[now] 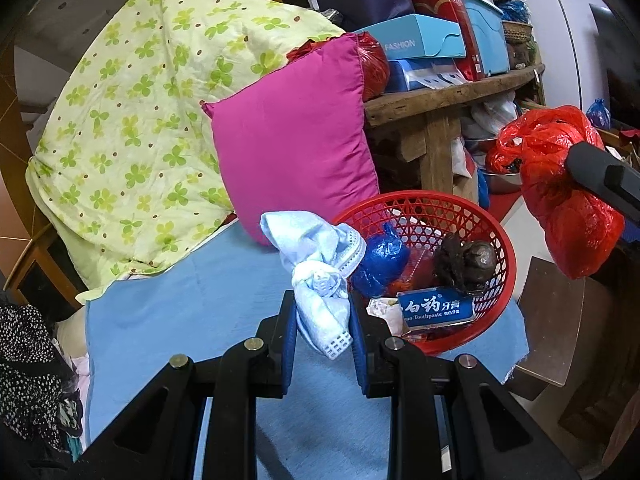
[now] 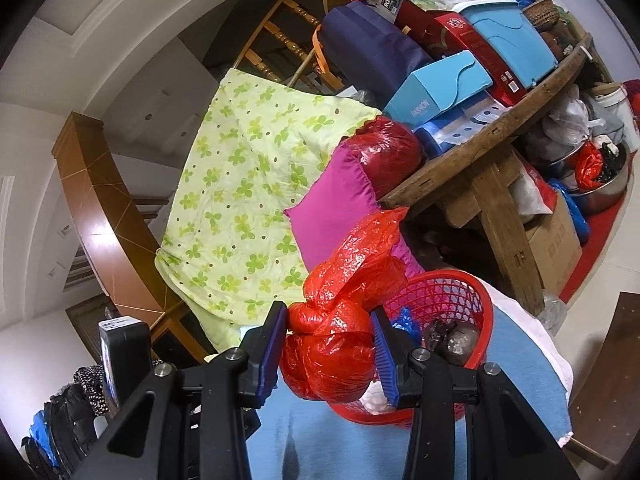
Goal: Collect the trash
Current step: 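Open both tools over the red basket to drop the tissue and red bag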
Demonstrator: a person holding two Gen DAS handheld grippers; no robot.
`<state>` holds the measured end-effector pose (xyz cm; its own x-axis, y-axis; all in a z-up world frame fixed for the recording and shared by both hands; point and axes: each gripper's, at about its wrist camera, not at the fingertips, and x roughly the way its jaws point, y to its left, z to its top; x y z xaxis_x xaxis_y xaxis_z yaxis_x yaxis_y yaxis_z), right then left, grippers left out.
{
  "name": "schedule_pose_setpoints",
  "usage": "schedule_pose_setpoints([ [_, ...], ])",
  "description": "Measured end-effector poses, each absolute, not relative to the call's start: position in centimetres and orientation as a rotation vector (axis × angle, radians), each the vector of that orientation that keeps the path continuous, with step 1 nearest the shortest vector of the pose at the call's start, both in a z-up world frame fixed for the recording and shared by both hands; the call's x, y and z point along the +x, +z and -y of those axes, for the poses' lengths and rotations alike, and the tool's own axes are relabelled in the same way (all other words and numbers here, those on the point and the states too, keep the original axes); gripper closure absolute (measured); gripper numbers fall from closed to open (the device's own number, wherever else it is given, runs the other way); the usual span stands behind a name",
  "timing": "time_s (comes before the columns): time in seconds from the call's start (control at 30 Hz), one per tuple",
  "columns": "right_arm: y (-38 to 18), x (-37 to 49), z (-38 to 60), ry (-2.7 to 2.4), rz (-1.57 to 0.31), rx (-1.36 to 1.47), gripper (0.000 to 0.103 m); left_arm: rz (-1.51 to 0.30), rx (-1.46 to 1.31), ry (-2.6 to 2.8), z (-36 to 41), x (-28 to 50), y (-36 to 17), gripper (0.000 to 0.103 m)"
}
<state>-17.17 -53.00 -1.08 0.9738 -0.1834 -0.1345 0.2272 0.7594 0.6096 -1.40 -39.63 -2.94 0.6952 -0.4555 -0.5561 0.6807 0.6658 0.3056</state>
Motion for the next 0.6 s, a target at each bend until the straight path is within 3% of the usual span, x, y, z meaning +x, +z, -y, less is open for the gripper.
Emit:
schedule_pose_setpoints([
  [0.6, -3.3, -14.1, 55.7, -0.264, -0.132, 0.697, 0.057, -0.634, 0.377, -0.93, 43.3, 4.2, -3.2, 0.074],
])
